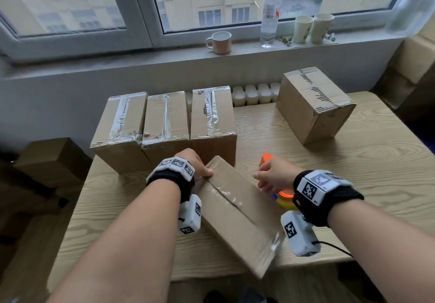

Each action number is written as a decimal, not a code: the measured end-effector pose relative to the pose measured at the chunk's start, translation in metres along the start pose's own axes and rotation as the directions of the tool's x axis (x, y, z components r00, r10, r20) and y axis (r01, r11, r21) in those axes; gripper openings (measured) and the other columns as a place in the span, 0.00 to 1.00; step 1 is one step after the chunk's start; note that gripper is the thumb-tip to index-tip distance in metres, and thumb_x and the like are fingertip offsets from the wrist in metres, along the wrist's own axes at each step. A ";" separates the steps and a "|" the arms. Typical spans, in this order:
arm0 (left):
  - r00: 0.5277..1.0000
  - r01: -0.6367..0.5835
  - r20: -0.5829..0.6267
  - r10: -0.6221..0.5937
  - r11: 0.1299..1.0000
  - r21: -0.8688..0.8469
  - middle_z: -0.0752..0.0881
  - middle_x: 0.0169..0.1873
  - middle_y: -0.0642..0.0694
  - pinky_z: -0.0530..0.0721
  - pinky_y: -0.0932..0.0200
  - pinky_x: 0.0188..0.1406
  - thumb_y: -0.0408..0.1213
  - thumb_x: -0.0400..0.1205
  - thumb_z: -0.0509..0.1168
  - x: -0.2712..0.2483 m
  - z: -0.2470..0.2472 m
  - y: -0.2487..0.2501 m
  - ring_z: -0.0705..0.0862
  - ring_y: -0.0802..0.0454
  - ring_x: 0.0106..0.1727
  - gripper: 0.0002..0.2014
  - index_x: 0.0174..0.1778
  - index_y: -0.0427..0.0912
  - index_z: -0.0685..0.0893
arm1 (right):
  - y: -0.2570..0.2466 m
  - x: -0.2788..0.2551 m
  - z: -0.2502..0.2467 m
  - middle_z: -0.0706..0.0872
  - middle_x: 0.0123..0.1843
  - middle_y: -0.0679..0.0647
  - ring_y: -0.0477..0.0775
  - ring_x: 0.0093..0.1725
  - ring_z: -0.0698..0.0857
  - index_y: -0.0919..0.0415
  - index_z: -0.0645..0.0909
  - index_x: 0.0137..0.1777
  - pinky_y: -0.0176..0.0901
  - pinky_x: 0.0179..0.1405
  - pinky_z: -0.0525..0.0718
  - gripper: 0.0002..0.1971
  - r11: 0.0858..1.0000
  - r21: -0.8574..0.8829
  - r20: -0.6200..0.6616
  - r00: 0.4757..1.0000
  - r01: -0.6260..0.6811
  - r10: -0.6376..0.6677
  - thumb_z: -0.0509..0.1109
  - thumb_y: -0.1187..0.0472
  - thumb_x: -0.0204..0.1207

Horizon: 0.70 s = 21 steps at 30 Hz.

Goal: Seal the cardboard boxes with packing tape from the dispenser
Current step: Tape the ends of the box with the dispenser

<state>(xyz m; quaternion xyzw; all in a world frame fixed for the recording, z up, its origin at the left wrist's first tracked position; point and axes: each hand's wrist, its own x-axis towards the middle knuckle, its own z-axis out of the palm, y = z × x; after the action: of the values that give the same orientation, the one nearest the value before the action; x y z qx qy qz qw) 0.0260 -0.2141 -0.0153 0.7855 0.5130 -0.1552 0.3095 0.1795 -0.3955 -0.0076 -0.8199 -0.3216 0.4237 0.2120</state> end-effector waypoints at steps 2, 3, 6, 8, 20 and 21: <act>0.998 0.065 0.002 -0.065 0.997 -0.030 0.92 0.38 0.45 0.87 0.49 0.54 0.51 0.64 0.82 0.002 -0.012 -0.009 0.90 0.46 0.45 0.19 0.44 0.44 0.91 | 0.003 0.004 -0.006 0.85 0.44 0.57 0.52 0.43 0.82 0.64 0.88 0.46 0.41 0.41 0.77 0.15 0.988 -0.156 -0.078 0.997 0.012 -0.024 0.70 0.51 0.79; 0.998 0.068 0.007 -0.067 0.997 -0.030 0.92 0.39 0.45 0.87 0.48 0.55 0.50 0.64 0.82 0.002 -0.016 -0.011 0.90 0.46 0.45 0.21 0.47 0.43 0.91 | 0.004 0.004 -0.009 0.84 0.43 0.56 0.53 0.44 0.80 0.62 0.87 0.44 0.41 0.42 0.74 0.16 0.979 -0.205 -0.104 0.994 0.004 -0.026 0.70 0.48 0.78; 0.998 -0.044 -0.040 0.044 0.999 0.008 0.87 0.59 0.47 0.80 0.52 0.65 0.49 0.66 0.81 0.000 -0.019 -0.008 0.85 0.48 0.60 0.33 0.67 0.45 0.83 | 0.007 0.004 -0.014 0.76 0.33 0.53 0.56 0.42 0.77 0.57 0.75 0.34 0.43 0.36 0.70 0.20 0.950 -0.298 -0.132 0.990 -0.088 0.050 0.70 0.41 0.76; 0.984 -0.159 -0.086 0.158 0.987 -0.010 0.82 0.65 0.50 0.77 0.56 0.68 0.50 0.68 0.80 -0.006 -0.014 0.000 0.81 0.50 0.65 0.35 0.72 0.50 0.78 | 0.010 0.001 -0.015 0.75 0.34 0.53 0.58 0.41 0.79 0.56 0.69 0.33 0.42 0.29 0.72 0.24 0.923 -0.336 -0.118 0.981 -0.188 0.157 0.70 0.38 0.74; 0.973 -0.182 0.182 0.142 0.957 0.225 0.83 0.58 0.51 0.78 0.59 0.60 0.57 0.67 0.78 -0.015 -0.017 0.010 0.83 0.49 0.61 0.32 0.64 0.46 0.83 | -0.001 0.020 -0.010 0.81 0.41 0.65 0.57 0.29 0.86 0.66 0.70 0.72 0.39 0.27 0.85 0.19 0.855 0.511 -0.040 0.991 -0.092 0.131 0.58 0.75 0.82; 0.963 -0.208 0.213 0.166 0.959 0.192 0.83 0.58 0.52 0.78 0.60 0.58 0.57 0.68 0.77 -0.017 -0.011 0.016 0.83 0.51 0.61 0.31 0.65 0.47 0.82 | 0.000 0.023 -0.010 0.80 0.38 0.64 0.57 0.28 0.84 0.67 0.72 0.69 0.37 0.25 0.83 0.17 0.870 0.486 -0.080 0.987 -0.081 0.137 0.57 0.76 0.82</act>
<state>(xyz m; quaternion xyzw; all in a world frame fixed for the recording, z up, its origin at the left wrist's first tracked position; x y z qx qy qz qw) 0.0327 -0.2239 0.0081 0.8402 0.3840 -0.2552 0.2856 0.1979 -0.3803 -0.0153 -0.7807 -0.1470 0.4549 0.4024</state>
